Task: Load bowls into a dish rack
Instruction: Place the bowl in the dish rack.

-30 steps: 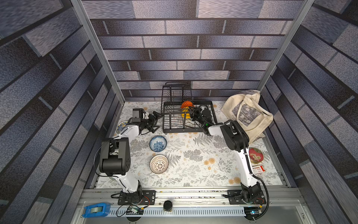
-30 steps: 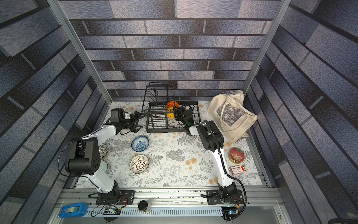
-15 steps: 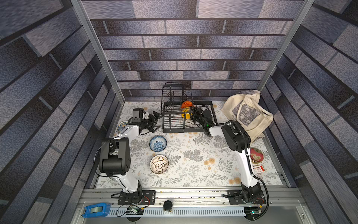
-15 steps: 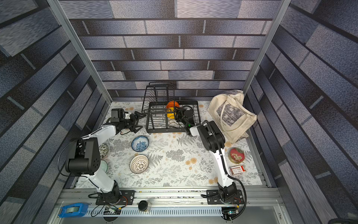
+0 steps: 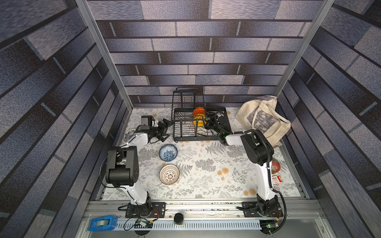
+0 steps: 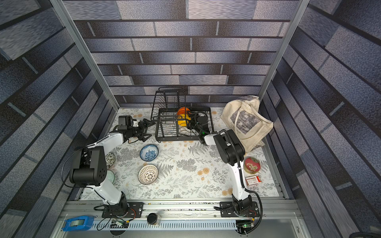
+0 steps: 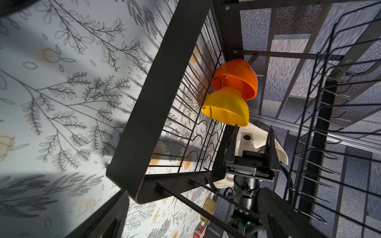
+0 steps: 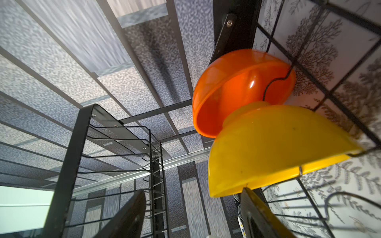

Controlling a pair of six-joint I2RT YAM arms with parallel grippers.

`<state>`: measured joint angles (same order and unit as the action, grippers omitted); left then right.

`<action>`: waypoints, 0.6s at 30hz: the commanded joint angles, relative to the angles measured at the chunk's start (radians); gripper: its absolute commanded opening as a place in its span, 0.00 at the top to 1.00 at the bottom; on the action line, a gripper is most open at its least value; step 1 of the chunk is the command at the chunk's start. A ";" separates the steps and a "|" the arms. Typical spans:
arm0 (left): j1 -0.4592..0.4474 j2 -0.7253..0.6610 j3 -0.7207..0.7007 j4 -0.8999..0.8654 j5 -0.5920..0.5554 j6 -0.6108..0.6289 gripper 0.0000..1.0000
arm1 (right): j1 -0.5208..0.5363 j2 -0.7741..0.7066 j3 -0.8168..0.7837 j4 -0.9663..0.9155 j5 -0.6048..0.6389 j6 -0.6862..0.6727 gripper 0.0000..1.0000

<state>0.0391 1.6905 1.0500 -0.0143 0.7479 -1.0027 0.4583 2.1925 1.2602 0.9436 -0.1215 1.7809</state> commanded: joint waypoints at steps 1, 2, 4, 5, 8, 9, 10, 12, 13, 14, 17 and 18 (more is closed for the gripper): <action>0.013 -0.041 0.029 -0.067 -0.037 0.064 0.00 | 0.003 -0.063 -0.036 -0.014 -0.002 -0.014 0.16; 0.016 -0.045 0.036 -0.085 -0.046 0.084 0.00 | 0.004 -0.071 -0.045 -0.017 -0.004 -0.018 0.12; 0.019 -0.051 0.040 -0.104 -0.062 0.104 0.00 | 0.003 -0.096 -0.068 -0.024 -0.011 -0.033 0.05; 0.021 -0.053 0.044 -0.112 -0.069 0.113 0.00 | 0.003 -0.110 -0.079 -0.030 -0.014 -0.043 0.00; 0.030 -0.062 0.057 -0.169 -0.106 0.152 0.00 | -0.003 -0.156 -0.113 -0.072 -0.032 -0.086 0.00; 0.036 -0.065 0.059 -0.183 -0.122 0.162 0.00 | -0.007 -0.197 -0.126 -0.092 -0.038 -0.104 0.00; 0.044 -0.067 0.059 -0.192 -0.134 0.168 0.00 | -0.009 -0.222 -0.140 -0.114 -0.043 -0.126 0.00; 0.056 -0.070 0.060 -0.206 -0.155 0.174 0.00 | -0.016 -0.272 -0.162 -0.164 -0.050 -0.175 0.00; 0.060 -0.076 0.064 -0.228 -0.172 0.183 0.00 | -0.020 -0.299 -0.171 -0.196 -0.058 -0.205 0.00; 0.062 -0.086 0.067 -0.251 -0.194 0.194 0.00 | -0.022 -0.324 -0.179 -0.223 -0.064 -0.230 0.00; 0.059 -0.133 0.070 -0.344 -0.295 0.211 0.00 | -0.033 -0.407 -0.185 -0.329 -0.080 -0.320 0.00; 0.061 -0.151 0.067 -0.370 -0.314 0.213 0.00 | -0.037 -0.436 -0.222 -0.371 -0.084 -0.356 0.00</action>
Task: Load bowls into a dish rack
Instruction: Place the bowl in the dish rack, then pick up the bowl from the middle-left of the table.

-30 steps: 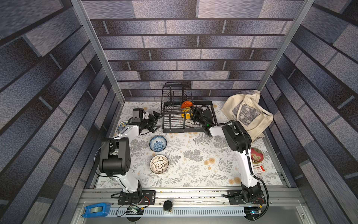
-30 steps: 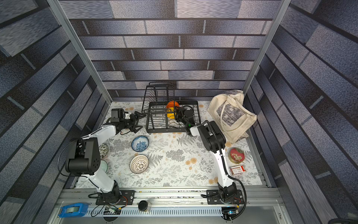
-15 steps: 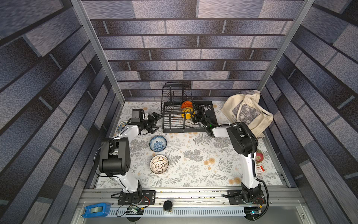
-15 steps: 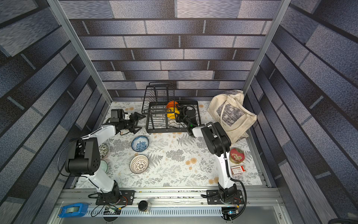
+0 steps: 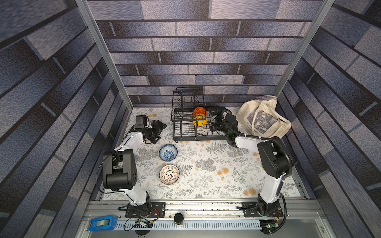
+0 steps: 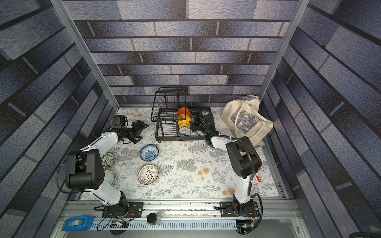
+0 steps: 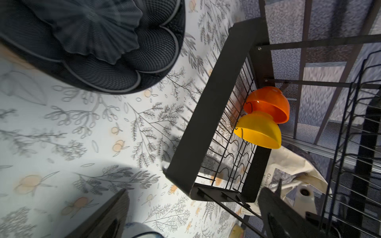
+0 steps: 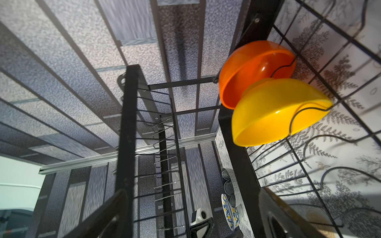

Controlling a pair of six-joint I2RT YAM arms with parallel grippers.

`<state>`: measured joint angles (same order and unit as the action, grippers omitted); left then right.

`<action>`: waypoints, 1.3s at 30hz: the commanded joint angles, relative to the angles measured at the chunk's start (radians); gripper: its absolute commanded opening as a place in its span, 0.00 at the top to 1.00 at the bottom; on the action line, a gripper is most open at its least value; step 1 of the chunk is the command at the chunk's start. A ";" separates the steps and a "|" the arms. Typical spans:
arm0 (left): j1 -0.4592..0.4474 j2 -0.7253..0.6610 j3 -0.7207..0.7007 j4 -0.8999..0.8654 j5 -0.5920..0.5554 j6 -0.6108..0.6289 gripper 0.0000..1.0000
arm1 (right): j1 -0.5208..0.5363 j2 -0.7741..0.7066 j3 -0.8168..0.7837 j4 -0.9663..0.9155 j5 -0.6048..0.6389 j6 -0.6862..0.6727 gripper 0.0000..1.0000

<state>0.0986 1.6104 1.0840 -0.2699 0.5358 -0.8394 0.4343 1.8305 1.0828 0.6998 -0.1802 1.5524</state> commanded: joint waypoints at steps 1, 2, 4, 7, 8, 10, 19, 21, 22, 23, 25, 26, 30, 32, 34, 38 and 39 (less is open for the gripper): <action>0.003 -0.090 0.026 -0.138 -0.118 0.051 0.00 | -0.014 -0.101 -0.047 -0.171 -0.029 -0.164 0.00; 0.003 -0.109 0.020 -0.160 -0.139 0.055 0.00 | -0.014 -0.127 -0.048 -0.213 -0.028 -0.197 0.00; 0.001 -0.152 -0.005 -0.210 -0.177 0.075 0.00 | -0.015 -0.176 -0.043 -0.313 -0.030 -0.279 0.00; -0.008 -0.204 -0.037 -0.300 -0.257 0.111 0.00 | -0.013 -0.237 -0.041 -0.422 -0.034 -0.380 0.00; -0.014 -0.215 -0.039 -0.341 -0.286 0.123 0.00 | -0.014 -0.256 -0.041 -0.453 -0.036 -0.412 0.00; -0.026 -0.231 -0.053 -0.405 -0.334 0.150 0.00 | -0.014 -0.297 -0.038 -0.546 -0.024 -0.496 0.00; -0.146 -0.282 -0.217 -0.369 -0.370 0.151 0.00 | 0.016 -0.452 -0.107 -0.668 -0.029 -0.734 0.00; -0.172 -0.276 -0.239 -0.352 -0.388 0.142 0.02 | 0.034 -0.461 -0.095 -0.740 -0.012 -0.789 0.00; -0.181 -0.272 -0.248 -0.344 -0.396 0.138 0.03 | 0.041 -0.463 -0.093 -0.764 -0.001 -0.808 0.00; -0.187 -0.266 -0.258 -0.333 -0.397 0.137 0.05 | 0.048 -0.467 -0.094 -0.785 0.011 -0.823 0.00; -0.193 -0.255 -0.271 -0.321 -0.407 0.132 0.09 | 0.063 -0.478 -0.107 -0.793 0.030 -0.840 0.00; -0.194 -0.252 -0.277 -0.319 -0.409 0.130 0.11 | 0.071 -0.487 -0.119 -0.792 0.043 -0.847 0.00; -0.192 -0.247 -0.301 -0.289 -0.416 0.139 0.23 | 0.103 -0.512 -0.135 -0.814 0.117 -0.882 0.00; -0.188 -0.241 -0.308 -0.279 -0.414 0.141 0.29 | 0.116 -0.517 -0.136 -0.835 0.152 -0.903 0.00; -0.184 -0.238 -0.319 -0.263 -0.401 0.141 0.35 | 0.126 -0.517 -0.138 -0.853 0.180 -0.911 0.00; -0.181 -0.241 -0.338 -0.217 -0.367 0.137 0.52 | 0.143 -0.510 -0.139 -0.878 0.208 -0.922 0.00; -0.181 -0.240 -0.337 -0.215 -0.366 0.134 0.55 | 0.145 -0.507 -0.138 -0.883 0.209 -0.923 0.00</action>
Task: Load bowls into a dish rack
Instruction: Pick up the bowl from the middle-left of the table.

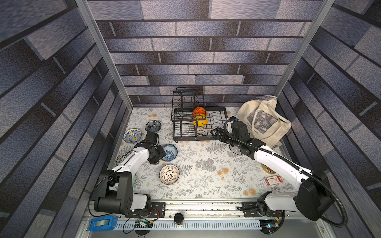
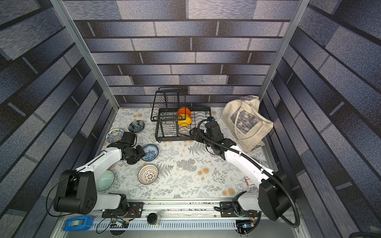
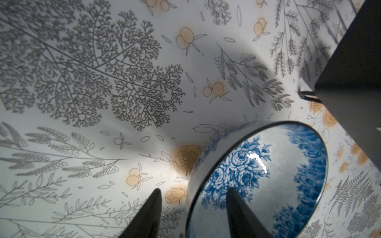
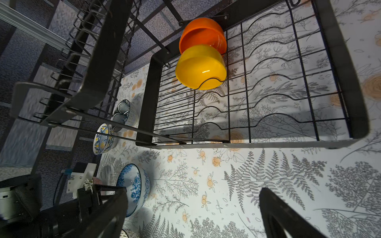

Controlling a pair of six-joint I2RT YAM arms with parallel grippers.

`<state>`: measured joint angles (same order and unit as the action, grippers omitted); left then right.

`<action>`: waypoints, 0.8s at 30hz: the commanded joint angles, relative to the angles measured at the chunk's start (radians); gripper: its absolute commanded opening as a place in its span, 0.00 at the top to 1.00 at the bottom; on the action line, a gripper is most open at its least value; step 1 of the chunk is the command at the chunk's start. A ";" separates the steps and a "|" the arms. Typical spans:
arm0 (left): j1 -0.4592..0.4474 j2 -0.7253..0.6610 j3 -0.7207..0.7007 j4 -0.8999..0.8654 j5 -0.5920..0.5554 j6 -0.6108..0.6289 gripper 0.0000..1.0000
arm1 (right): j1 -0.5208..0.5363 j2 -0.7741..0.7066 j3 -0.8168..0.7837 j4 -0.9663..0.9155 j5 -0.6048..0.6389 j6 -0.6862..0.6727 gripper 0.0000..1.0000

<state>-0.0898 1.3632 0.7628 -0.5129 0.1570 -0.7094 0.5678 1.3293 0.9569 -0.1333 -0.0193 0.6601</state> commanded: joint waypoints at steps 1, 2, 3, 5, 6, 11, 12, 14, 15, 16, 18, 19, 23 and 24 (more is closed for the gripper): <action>0.009 0.010 -0.015 0.028 0.010 0.004 0.57 | 0.013 -0.001 -0.009 -0.058 0.048 -0.030 0.00; 0.010 0.013 -0.013 0.029 0.010 0.002 0.60 | 0.016 0.002 -0.006 -0.064 0.048 -0.032 0.00; 0.010 0.014 -0.012 0.030 0.011 0.002 0.62 | 0.018 0.004 -0.004 -0.066 0.050 -0.034 0.00; 0.011 0.015 -0.011 0.030 0.008 0.004 0.64 | 0.023 0.007 -0.003 -0.068 0.057 -0.040 0.00; 0.010 0.016 -0.012 0.032 0.007 0.005 0.66 | 0.024 0.007 -0.004 -0.071 0.064 -0.042 0.00; 0.015 0.011 -0.023 0.052 0.031 0.003 0.85 | 0.026 0.005 -0.016 -0.073 0.091 -0.048 0.00; 0.015 0.009 -0.024 0.057 0.034 0.003 0.85 | 0.026 0.005 -0.019 -0.072 0.092 -0.048 0.00; 0.014 0.004 -0.023 0.058 0.034 0.004 0.86 | 0.026 0.005 -0.026 -0.068 0.097 -0.047 0.00; 0.015 0.002 -0.021 0.056 0.033 0.004 0.87 | 0.026 0.004 -0.030 -0.067 0.099 -0.049 0.00; 0.016 0.000 -0.019 0.055 0.034 0.007 0.89 | 0.026 0.002 -0.034 -0.066 0.100 -0.051 0.00; 0.013 -0.007 -0.013 0.053 0.040 0.011 0.93 | 0.027 0.001 -0.032 -0.078 0.107 -0.059 0.00; 0.012 -0.011 -0.010 0.053 0.043 0.010 0.95 | 0.026 0.000 -0.028 -0.088 0.114 -0.064 0.00; -0.008 -0.035 0.006 0.051 0.042 0.029 1.00 | 0.026 -0.003 -0.016 -0.125 0.153 -0.076 0.00; -0.018 -0.041 0.016 0.042 0.028 0.036 1.00 | 0.026 -0.004 -0.012 -0.136 0.163 -0.077 0.00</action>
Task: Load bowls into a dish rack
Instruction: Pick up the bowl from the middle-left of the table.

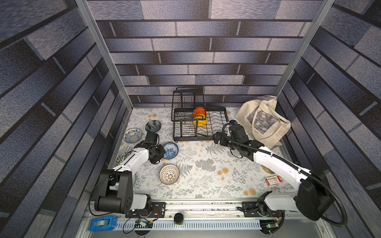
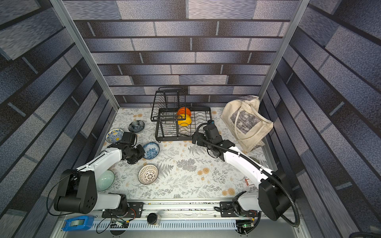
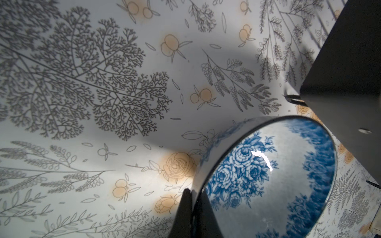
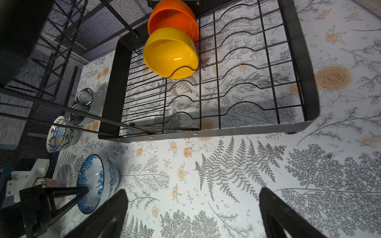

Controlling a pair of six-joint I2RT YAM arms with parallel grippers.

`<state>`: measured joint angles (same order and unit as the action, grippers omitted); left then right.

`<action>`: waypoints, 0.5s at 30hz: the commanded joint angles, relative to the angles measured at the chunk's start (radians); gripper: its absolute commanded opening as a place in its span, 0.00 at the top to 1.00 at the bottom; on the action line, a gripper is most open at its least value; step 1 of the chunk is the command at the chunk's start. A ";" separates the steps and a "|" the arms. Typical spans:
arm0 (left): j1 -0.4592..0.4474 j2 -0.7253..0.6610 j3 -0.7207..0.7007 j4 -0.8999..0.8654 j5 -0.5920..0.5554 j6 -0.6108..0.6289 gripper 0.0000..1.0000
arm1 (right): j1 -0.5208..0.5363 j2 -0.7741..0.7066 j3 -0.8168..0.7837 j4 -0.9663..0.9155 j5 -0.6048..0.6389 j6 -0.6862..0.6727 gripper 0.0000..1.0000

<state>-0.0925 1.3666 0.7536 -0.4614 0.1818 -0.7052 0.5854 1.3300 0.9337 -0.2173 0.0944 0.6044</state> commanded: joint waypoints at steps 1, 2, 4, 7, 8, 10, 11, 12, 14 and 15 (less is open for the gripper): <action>-0.030 -0.051 0.038 -0.021 -0.011 0.041 1.00 | 0.008 -0.005 0.015 -0.063 0.061 -0.020 0.00; -0.043 -0.057 0.052 -0.032 -0.022 0.050 1.00 | 0.009 -0.006 0.019 -0.074 0.074 -0.015 0.00; -0.087 -0.075 0.086 -0.061 -0.061 0.070 1.00 | 0.008 -0.010 0.029 -0.099 0.098 -0.003 0.00; -0.156 -0.092 0.138 -0.105 -0.121 0.093 1.00 | 0.009 -0.007 0.066 -0.167 0.130 0.005 0.00; -0.175 -0.095 0.153 -0.121 -0.138 0.097 1.00 | 0.009 -0.005 0.082 -0.193 0.139 0.004 0.00; -0.217 -0.096 0.185 -0.152 -0.180 0.102 1.00 | 0.008 -0.002 0.111 -0.236 0.150 -0.004 0.00; -0.234 -0.095 0.198 -0.161 -0.191 0.105 1.00 | 0.008 -0.003 0.119 -0.246 0.150 -0.009 0.00; -0.253 -0.094 0.209 -0.169 -0.202 0.105 1.00 | 0.007 -0.006 0.123 -0.252 0.142 -0.014 0.00; -0.287 -0.088 0.235 -0.180 -0.210 0.104 1.00 | 0.007 -0.012 0.122 -0.253 0.126 -0.017 0.00; -0.307 -0.083 0.249 -0.186 -0.213 0.103 1.00 | 0.007 -0.015 0.123 -0.255 0.117 -0.016 0.00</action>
<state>-0.3698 1.3022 0.9508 -0.6022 0.0162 -0.6270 0.5854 1.3293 1.0355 -0.4061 0.2089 0.6006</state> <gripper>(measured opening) 0.079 0.999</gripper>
